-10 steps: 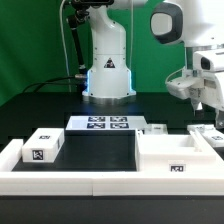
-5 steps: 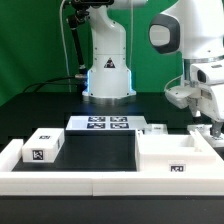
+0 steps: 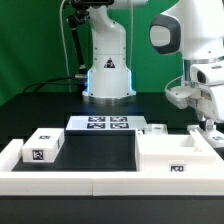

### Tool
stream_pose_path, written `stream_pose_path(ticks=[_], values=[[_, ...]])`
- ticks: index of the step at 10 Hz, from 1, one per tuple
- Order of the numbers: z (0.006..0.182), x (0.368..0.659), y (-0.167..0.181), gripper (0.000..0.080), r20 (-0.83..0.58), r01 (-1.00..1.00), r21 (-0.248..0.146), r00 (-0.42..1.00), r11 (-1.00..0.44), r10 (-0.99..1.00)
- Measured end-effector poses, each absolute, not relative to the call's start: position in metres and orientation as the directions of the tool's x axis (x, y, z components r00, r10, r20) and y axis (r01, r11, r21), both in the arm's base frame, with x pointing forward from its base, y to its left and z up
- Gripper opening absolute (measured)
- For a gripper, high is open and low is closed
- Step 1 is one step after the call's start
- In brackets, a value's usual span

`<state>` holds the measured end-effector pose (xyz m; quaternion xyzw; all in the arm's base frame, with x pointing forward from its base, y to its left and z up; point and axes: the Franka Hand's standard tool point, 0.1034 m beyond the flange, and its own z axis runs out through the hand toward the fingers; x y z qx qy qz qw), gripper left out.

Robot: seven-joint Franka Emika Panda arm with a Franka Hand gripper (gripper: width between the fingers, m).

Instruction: Assemble cabinet

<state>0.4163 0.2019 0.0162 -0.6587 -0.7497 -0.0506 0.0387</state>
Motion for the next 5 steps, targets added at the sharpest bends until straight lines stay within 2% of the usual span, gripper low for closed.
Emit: stream_pose_path(ticks=[1, 4, 5], values=[[0.0163, 0.4165, 0.2018, 0.0067, 0.125, 0.992, 0.025, -0.129, 0.127, 0.984], [0.0163, 0.4166, 0.2015, 0.0067, 0.125, 0.992, 0.025, -0.127, 0.125, 0.984], [0.0185, 0.4166, 0.2, 0.0067, 0.121, 0.997, 0.017, -0.071, 0.07, 0.99]])
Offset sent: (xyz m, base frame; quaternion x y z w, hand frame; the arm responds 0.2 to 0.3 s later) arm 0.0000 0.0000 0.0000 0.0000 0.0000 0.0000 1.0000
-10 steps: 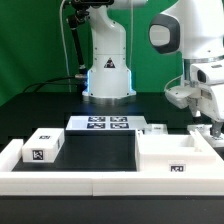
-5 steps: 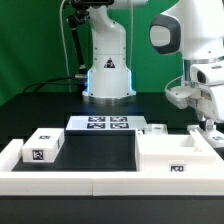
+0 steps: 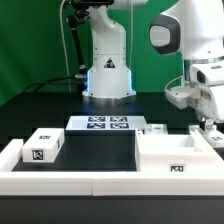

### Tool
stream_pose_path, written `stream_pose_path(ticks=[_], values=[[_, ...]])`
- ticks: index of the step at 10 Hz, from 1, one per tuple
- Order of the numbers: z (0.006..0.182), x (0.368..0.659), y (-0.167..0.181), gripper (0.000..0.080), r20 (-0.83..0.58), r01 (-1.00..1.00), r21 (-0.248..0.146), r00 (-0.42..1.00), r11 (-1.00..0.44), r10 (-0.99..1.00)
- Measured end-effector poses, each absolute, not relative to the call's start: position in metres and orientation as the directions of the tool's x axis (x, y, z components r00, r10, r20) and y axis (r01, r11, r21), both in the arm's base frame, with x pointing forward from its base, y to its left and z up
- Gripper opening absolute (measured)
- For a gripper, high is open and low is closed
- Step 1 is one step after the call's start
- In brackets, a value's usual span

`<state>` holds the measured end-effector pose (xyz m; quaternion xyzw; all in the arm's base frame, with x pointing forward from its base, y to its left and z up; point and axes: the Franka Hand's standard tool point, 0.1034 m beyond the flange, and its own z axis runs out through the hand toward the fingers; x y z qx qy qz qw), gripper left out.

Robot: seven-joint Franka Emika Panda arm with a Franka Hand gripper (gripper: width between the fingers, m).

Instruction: Assemble cabinet

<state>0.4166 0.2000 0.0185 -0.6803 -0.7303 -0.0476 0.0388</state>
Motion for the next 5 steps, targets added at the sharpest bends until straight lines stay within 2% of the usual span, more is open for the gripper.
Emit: stream_pose_path(ticks=[2, 5], values=[[0.037, 0.422, 0.194, 0.0067, 0.096, 1.0, 0.02, -0.023, 0.021, 0.995], [0.069, 0.439, 0.165, 0.0067, 0.042, 0.999, 0.032, 0.006, -0.008, 0.999]])
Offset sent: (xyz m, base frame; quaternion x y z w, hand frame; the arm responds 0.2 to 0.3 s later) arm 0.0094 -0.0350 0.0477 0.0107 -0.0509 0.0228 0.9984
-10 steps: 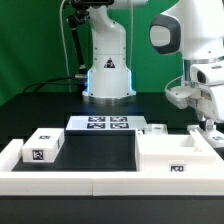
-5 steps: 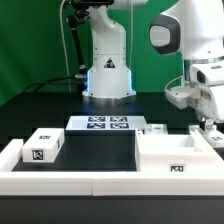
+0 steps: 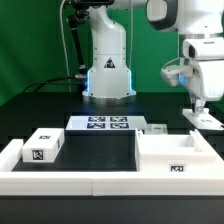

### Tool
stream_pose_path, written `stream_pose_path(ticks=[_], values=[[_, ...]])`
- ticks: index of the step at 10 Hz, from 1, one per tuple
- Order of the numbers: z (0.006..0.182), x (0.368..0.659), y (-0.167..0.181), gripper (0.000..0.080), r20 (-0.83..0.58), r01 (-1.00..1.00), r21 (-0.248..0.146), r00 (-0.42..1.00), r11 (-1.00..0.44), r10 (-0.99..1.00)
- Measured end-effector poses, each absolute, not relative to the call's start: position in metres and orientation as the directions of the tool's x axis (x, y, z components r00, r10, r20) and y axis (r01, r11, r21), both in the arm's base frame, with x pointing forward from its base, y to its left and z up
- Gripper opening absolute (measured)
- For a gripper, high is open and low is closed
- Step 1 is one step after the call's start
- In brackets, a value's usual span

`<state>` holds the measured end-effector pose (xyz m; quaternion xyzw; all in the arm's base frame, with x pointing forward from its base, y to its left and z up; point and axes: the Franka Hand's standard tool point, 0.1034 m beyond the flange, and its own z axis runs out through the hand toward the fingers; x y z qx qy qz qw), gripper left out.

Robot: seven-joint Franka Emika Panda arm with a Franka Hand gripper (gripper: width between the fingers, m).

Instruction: Assemble cabinet

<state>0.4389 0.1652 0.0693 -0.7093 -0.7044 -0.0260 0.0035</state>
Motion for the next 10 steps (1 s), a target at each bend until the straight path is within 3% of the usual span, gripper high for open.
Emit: stream_pose_path(ticks=[2, 10], values=[[0.081, 0.449, 0.141, 0.0067, 0.028, 0.998, 0.042, 0.048, -0.05, 0.998], [0.068, 0.448, 0.105, 0.0068, 0.025, 0.989, 0.025, 0.142, -0.143, 0.99]])
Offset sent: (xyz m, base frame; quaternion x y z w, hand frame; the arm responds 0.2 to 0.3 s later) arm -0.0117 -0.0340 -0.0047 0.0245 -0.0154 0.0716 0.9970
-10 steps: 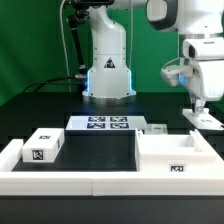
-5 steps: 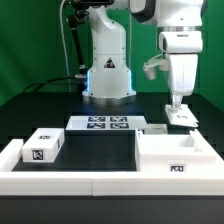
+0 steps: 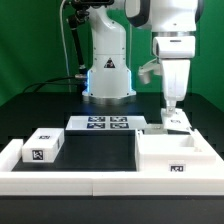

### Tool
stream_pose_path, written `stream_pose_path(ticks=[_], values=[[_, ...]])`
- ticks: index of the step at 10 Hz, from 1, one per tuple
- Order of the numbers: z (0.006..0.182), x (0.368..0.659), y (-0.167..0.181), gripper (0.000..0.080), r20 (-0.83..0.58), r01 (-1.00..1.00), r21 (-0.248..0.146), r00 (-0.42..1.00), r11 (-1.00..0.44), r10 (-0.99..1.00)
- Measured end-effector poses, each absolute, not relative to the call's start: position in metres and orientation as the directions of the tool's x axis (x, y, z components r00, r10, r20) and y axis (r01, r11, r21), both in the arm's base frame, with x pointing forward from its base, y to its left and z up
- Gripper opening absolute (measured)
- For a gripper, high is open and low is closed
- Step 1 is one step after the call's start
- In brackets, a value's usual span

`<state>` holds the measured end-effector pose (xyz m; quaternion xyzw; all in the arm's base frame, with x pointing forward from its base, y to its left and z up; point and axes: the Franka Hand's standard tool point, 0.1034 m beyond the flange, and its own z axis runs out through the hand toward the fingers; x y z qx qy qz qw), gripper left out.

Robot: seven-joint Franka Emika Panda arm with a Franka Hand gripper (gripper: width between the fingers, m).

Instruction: Assemble cabinet

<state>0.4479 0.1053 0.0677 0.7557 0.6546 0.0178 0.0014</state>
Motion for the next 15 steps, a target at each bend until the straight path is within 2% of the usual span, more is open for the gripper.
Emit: stream_pose_path(ticks=[10, 15], values=[[0.065, 0.456, 0.109, 0.0068, 0.033, 0.991, 0.026, 0.131, -0.132, 0.991], [0.065, 0.473, 0.111, 0.0068, 0.034, 0.993, 0.025, 0.118, -0.118, 0.992]])
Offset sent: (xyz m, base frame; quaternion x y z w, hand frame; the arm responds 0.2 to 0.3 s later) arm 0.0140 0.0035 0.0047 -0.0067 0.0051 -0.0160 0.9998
